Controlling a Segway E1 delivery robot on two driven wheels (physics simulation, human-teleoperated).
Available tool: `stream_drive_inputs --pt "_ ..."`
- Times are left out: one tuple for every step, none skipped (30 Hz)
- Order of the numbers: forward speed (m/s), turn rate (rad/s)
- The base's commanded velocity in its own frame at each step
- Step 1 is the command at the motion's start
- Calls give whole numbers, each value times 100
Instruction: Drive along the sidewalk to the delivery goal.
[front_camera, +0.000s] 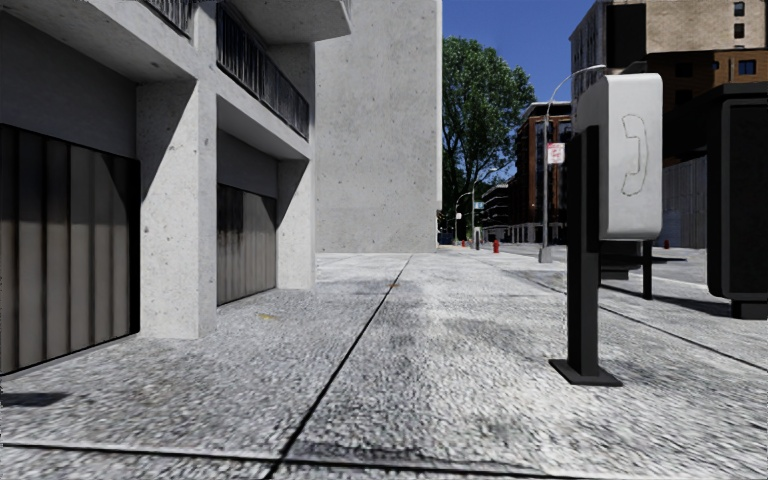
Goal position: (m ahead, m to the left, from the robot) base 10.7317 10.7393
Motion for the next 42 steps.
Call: stream_drive_inputs --pt "200 0" --pt "200 0" --pt "200 0" --pt "200 0" --pt "200 0" --pt "200 0" --pt "200 0" --pt "200 0" --pt "200 0" --pt "200 0" --pt "200 0" --pt "200 0" --pt "200 0" --pt "200 0" --pt "200 0" --pt "200 0" --pt "200 0" --pt "200 0" --pt "200 0" --pt "200 0" --pt "200 0" --pt "200 0" --pt "200 0" --pt "200 0" --pt "200 0" --pt "200 0" --pt "200 0" --pt "200 0" --pt "200 0" --pt "200 0" --pt "200 0" --pt "200 0" --pt "200 0" --pt "200 0" --pt "200 0" --pt "200 0" --pt "200 0" --pt "200 0" --pt "200 0" --pt "200 0" --pt "200 0" --pt "200 0"
